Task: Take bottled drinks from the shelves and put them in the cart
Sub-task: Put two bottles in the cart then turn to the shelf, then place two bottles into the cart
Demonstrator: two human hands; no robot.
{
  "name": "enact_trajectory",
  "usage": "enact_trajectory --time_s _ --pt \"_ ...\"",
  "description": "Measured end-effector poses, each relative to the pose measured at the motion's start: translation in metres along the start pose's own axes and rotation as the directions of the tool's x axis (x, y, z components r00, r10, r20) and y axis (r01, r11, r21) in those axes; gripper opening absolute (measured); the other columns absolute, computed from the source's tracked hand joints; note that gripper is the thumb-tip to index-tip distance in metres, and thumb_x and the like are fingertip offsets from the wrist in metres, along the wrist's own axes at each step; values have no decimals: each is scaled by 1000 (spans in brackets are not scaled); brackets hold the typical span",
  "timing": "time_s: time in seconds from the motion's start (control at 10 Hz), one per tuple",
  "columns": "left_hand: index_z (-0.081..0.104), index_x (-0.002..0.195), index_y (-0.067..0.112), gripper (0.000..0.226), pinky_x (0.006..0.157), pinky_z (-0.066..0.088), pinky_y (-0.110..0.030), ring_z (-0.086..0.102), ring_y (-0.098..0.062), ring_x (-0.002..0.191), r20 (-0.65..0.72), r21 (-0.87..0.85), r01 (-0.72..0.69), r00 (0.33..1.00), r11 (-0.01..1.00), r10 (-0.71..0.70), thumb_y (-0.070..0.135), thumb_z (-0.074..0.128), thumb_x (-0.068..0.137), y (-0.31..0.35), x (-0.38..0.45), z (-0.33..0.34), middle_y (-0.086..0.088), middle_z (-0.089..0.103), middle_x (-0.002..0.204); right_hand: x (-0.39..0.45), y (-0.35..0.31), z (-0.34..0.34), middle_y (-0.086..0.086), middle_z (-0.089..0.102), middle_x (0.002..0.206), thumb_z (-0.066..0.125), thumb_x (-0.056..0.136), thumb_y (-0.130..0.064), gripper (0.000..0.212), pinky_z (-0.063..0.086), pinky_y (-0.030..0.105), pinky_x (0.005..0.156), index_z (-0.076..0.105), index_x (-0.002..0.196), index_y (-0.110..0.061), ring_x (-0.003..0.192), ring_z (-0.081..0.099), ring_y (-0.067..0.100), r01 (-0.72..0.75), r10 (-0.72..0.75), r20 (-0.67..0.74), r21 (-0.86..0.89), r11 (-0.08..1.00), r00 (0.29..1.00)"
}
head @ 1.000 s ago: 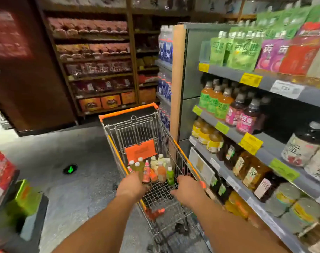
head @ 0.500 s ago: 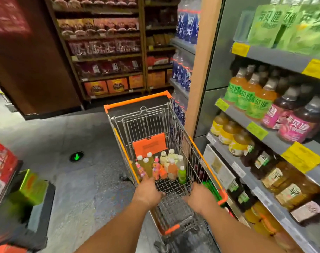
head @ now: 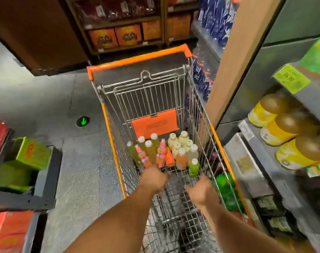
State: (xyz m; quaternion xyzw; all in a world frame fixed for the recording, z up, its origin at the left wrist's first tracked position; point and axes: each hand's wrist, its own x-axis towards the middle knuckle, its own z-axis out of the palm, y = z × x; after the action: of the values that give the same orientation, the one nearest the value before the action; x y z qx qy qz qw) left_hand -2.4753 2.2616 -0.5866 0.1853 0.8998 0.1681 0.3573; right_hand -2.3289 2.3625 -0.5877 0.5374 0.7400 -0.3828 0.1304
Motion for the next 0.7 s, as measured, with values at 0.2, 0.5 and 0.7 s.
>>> enact_trajectory --time_s 0.2,0.5,0.7 --pt "61 118 9 48 91 50 -32 62 -31 101 22 -102 116 993 988 -114 48 59 91 -12 122 79 -12 68 115 109 28 61 3 58 91 64 83 -35 33 50 33 70 55 104 -11 86 61 25 -10 17 -104 65 998 994" --pt "68 119 6 47 94 54 -36 65 -31 111 147 -574 317 947 755 -286 42 63 90 -32 253 175 -13 69 120 226 75 149 18 56 126 56 92 -41 63 48 36 89 42 137 1 111 58 29 6 29 -281 123 992 959" --pt "65 120 10 41 55 45 -16 67 -17 97 78 -818 323 882 476 -464 37 63 89 -22 282 206 -11 68 119 260 78 167 16 68 110 77 77 -45 70 48 31 71 45 131 -13 93 68 33 -7 164 -471 318 948 867"
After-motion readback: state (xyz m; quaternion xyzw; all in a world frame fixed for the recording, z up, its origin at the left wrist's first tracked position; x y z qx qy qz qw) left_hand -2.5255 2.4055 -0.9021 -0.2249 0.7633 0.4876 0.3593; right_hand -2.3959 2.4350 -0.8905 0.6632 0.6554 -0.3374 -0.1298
